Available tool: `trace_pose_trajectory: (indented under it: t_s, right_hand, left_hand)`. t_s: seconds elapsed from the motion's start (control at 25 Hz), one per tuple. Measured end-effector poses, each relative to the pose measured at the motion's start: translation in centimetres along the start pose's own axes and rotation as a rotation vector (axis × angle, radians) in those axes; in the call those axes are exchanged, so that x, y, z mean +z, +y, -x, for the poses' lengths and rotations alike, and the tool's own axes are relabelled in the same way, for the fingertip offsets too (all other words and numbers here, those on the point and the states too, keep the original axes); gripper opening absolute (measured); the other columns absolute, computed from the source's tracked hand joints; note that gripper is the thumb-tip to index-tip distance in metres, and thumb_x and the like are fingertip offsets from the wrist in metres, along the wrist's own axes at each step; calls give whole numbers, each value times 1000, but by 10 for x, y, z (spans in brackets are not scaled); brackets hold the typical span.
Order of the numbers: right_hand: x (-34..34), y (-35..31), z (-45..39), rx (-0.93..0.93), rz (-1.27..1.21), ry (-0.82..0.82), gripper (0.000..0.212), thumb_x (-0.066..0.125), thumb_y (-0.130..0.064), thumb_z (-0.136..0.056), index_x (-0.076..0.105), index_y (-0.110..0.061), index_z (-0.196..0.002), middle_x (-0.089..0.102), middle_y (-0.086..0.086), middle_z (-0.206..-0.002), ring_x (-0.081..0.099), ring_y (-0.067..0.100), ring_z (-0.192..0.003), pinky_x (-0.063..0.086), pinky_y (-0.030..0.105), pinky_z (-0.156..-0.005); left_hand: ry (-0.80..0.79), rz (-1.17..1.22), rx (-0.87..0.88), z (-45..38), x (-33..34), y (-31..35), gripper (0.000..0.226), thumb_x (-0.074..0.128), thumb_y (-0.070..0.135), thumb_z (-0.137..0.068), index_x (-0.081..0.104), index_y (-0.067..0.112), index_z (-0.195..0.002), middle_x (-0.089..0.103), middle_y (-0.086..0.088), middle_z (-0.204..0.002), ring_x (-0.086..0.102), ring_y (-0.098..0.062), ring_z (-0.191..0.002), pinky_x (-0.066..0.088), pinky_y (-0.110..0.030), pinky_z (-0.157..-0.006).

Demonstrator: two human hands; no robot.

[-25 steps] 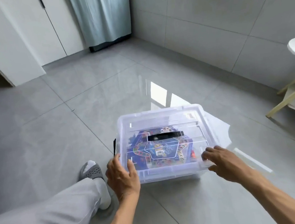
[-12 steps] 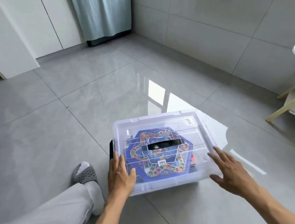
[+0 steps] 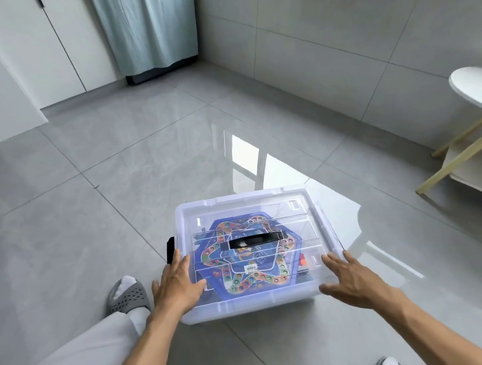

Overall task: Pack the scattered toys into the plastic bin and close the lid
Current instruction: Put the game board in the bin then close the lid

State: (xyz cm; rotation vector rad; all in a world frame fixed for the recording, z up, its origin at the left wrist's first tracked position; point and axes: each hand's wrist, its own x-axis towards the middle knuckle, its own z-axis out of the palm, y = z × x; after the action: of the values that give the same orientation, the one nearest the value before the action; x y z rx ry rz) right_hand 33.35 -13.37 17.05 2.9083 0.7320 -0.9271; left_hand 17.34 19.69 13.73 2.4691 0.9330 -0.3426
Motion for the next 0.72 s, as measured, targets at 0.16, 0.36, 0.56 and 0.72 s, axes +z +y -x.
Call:
trace_pose_trajectory:
  t_s: [0.16, 0.36, 0.56, 0.72]
  right_hand:
    - [-18, 14, -23, 44, -242, 69, 42, 47, -26, -97, 56, -21, -137, 49, 1, -148, 43, 24, -137, 35, 29, -104]
    - [12, 16, -31, 268, -723, 521, 55, 65, -12, -82, 51, -17, -135, 50, 9, -129, 54, 32, -117, 44, 36, -89]
    - [0, 44, -44, 549, -1124, 80, 109, 88, -36, -67, 26, -6, -151, 35, 16, -154, 38, 34, -137, 34, 43, -106]
    - [7, 40, -52, 466, -1137, 287, 97, 89, -26, -67, 38, -11, -147, 57, 9, -121, 57, 27, -108, 43, 36, -89]
  left_hand:
    - [-16, -36, -10, 3, -18, -5, 69, 49, 27, -93, 14, 35, -152, 8, 13, -162, 15, -19, -147, 19, -48, -115]
    - [97, 590, -258, 0, -9, -8, 87, 70, 15, -80, 21, 23, -152, 39, -11, -146, 49, -29, -124, 42, -34, -93]
    - [31, 921, -499, -10, -1, -18, 101, 84, 19, -73, 21, 12, -152, 42, -14, -148, 47, -31, -129, 34, -44, -102]
    - [-34, 963, -520, -16, -2, -27, 100, 88, 17, -66, 31, 7, -148, 43, -12, -148, 47, -31, -129, 35, -45, -106]
